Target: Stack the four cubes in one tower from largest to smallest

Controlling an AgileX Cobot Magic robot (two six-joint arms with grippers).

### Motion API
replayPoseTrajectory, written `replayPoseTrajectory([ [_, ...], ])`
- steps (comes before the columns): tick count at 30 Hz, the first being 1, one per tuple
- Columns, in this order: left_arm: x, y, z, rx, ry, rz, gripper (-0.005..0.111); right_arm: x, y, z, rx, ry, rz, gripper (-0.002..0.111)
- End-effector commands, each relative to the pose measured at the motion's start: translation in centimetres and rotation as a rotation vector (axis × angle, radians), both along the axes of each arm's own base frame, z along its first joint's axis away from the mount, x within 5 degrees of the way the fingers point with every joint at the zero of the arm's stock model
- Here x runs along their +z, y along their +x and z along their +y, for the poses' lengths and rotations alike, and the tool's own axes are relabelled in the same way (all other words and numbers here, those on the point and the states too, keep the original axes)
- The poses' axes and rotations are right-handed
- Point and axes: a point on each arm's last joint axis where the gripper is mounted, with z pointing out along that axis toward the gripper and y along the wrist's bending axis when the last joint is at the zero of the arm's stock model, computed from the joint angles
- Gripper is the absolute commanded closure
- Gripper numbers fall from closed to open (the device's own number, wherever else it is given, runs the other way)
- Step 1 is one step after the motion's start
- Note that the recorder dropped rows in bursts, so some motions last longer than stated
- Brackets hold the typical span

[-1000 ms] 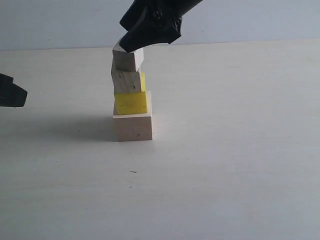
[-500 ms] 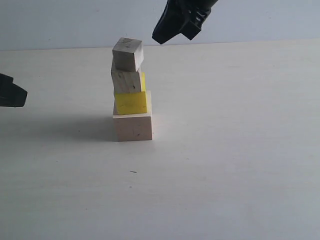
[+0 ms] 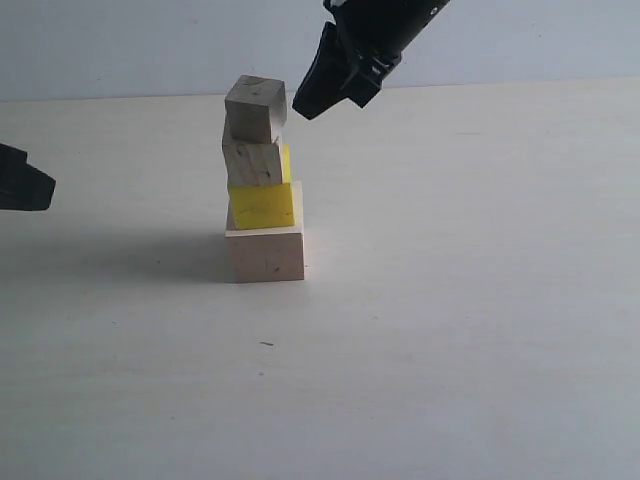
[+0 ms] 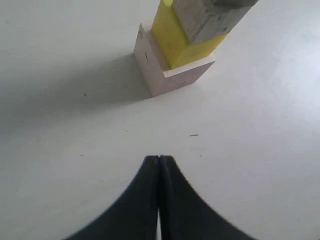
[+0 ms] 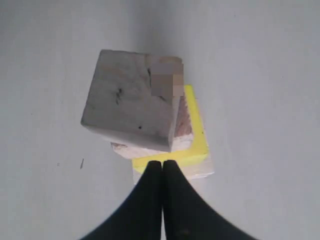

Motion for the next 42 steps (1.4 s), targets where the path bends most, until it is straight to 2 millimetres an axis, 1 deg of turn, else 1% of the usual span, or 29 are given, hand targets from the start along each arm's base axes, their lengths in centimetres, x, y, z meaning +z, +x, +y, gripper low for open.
replayPoseTrajectory([
  [1, -0.05, 0.24, 0.03, 0.008, 0.0, -0.017, 0.107, 0.28, -0.13, 0.24, -0.005, 0.027, 0.009, 0.108],
  [14, -0.04, 0.26, 0.03, 0.009, -0.001, -0.019, 0.107, 0.7, -0.26, 0.7, -0.009, 0.095, 0.033, 0.108],
  [25, -0.05, 0.24, 0.03, 0.008, 0.0, -0.016, 0.107, 0.81, -0.29, 0.81, -0.012, 0.112, 0.04, 0.108],
  [33, -0.06, 0.23, 0.03, 0.008, 0.0, -0.015, 0.107, 0.68, -0.25, 0.77, -0.009, 0.104, 0.037, 0.108],
  [42, -0.07, 0.21, 0.03, 0.007, 0.001, -0.013, 0.107, 0.37, -0.02, 0.44, -0.016, 0.055, 0.008, 0.108],
])
